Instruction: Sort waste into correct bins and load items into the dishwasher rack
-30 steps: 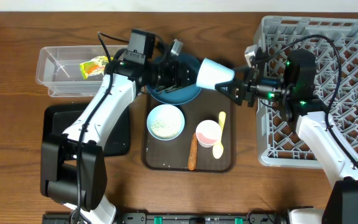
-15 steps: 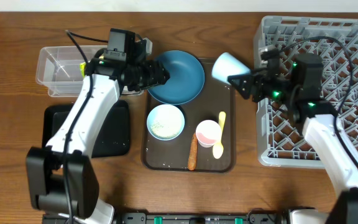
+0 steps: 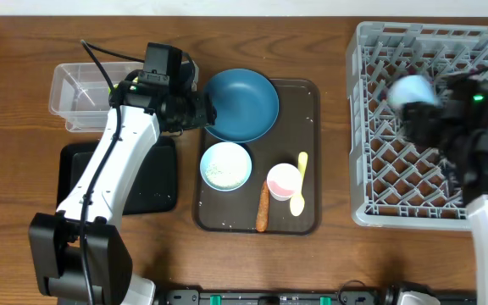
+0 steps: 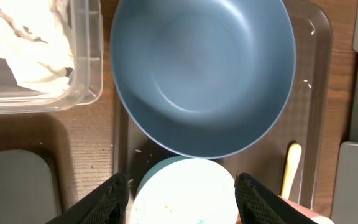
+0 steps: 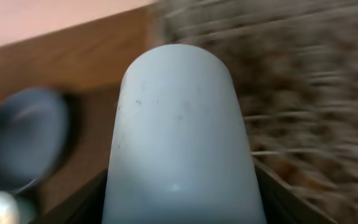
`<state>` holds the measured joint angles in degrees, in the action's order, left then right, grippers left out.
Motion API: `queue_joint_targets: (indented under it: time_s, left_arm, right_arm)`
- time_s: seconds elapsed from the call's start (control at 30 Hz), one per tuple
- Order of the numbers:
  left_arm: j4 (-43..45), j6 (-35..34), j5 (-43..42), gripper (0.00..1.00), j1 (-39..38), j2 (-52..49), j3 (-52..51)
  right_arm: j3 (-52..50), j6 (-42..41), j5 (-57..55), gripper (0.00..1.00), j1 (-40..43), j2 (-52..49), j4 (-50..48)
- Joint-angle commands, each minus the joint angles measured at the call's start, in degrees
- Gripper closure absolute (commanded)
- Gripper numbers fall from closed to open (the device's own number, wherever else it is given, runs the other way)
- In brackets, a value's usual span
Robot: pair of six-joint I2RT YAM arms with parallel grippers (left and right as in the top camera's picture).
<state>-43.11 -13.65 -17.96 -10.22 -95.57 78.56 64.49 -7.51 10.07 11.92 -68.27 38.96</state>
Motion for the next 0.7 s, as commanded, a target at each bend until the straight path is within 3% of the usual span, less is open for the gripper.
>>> queue_joint_targets:
  time_s: [0.0, 0.3, 0.67]
  left_arm:
    - [-0.11, 1.16, 1.14, 0.43, 0.20, 1.40, 0.63]
    - [-0.11, 1.16, 1.11, 0.43, 0.20, 1.40, 0.63]
    - [-0.13, 1.16, 1.09, 0.43, 0.17, 1.40, 0.63]
  right_arm:
    - [5.97, 2.27, -13.27, 0.99, 4.59, 0.17, 3.56]
    - [17.14, 5.01, -19.32, 0.99, 18.88, -7.61, 14.16]
    - [33.66, 4.79, -19.26, 0.99, 31.58, -27.54, 26.45]
